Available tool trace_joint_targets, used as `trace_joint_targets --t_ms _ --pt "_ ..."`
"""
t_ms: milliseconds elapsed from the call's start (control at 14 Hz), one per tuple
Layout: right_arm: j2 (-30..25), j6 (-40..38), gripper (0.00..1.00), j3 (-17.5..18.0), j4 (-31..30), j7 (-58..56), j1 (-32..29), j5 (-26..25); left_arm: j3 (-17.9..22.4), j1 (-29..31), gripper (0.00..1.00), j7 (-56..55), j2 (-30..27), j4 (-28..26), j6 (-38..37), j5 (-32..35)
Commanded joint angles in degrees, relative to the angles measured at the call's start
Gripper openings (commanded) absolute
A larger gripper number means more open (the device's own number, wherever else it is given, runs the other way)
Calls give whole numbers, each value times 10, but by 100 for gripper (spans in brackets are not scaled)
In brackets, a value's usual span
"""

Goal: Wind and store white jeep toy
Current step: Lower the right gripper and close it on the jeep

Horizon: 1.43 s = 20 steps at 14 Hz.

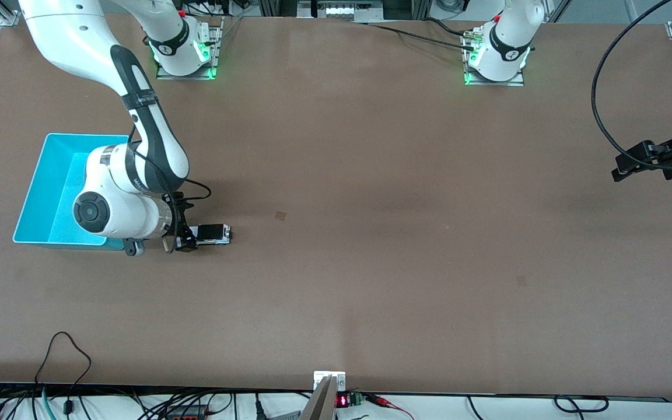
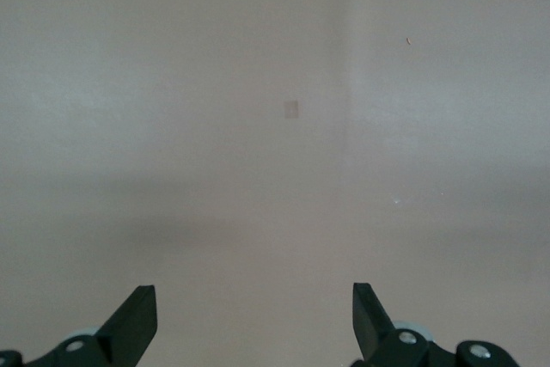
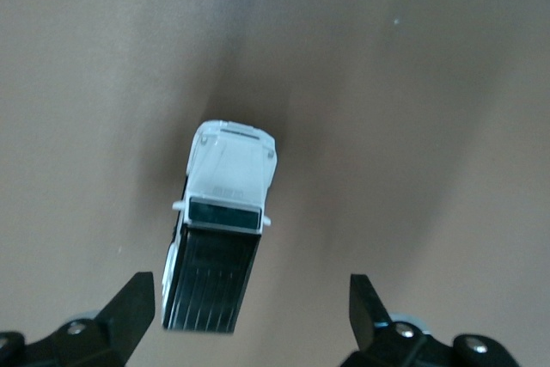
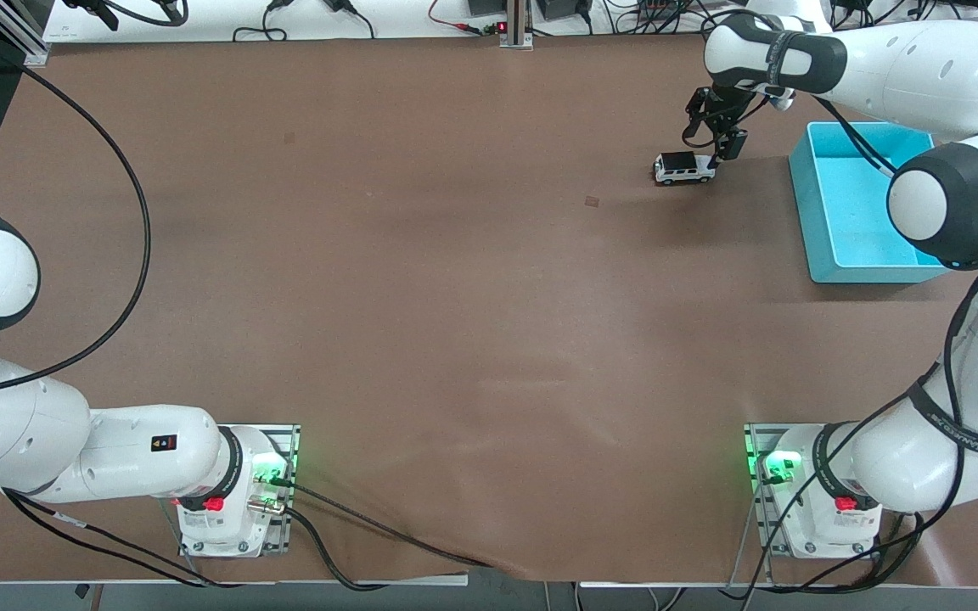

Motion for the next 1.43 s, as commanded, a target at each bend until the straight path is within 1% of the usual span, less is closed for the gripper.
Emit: trace_joint_targets --t_ms 0,501,644,931,1360 --pt "13 11 100 -7 10 8 8 14 2 1 100 5 7 10 -11 -11" --pt "25 36 100 -7 15 17 10 33 1 -6 100 5 6 9 4 -4" --pt "30 54 100 -7 15 17 14 48 1 -6 100 5 5 6 7 -7" --pt "47 69 100 -6 15 17 18 49 -7 -6 100 5 0 -2 3 -7" --pt "59 71 100 -6 15 7 19 49 -7 -5 100 5 0 -1 5 -7"
